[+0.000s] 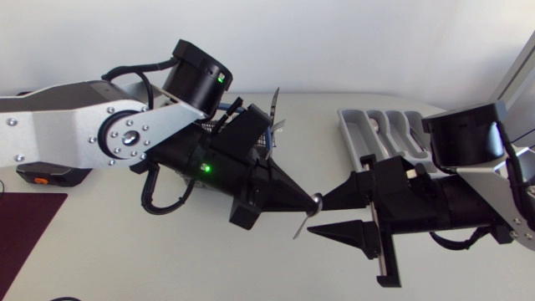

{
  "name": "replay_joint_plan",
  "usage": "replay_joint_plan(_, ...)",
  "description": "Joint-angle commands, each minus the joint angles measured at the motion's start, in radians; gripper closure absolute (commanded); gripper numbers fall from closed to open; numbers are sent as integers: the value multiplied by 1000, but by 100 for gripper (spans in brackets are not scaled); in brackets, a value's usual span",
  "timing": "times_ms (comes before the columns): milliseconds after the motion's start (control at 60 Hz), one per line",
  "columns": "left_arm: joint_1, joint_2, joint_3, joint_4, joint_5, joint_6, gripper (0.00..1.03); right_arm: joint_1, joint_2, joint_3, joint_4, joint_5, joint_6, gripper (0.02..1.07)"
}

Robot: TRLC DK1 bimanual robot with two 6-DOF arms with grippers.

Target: Unload the cutlery basket into the drawer organizer.

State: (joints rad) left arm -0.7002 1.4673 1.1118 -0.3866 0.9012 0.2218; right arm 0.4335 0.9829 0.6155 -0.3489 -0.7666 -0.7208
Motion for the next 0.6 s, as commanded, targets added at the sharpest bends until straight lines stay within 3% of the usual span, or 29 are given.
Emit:
replay_joint_plan(0,-9,-5,23,-11,13,24,100,16,-3,18,-18,-11,20,79)
replay_joint_plan(433,-9,-21,42,-12,22,13,100,24,10,15,-15,-13,24,80)
replay_joint_plan(517,-10,-19,45,-12,22,11,100,25,16,15,-5,-14,24,91)
replay_joint_plan(583,-10,-21,45,-12,22,11,100,25,31,18,-7,-19,24,93)
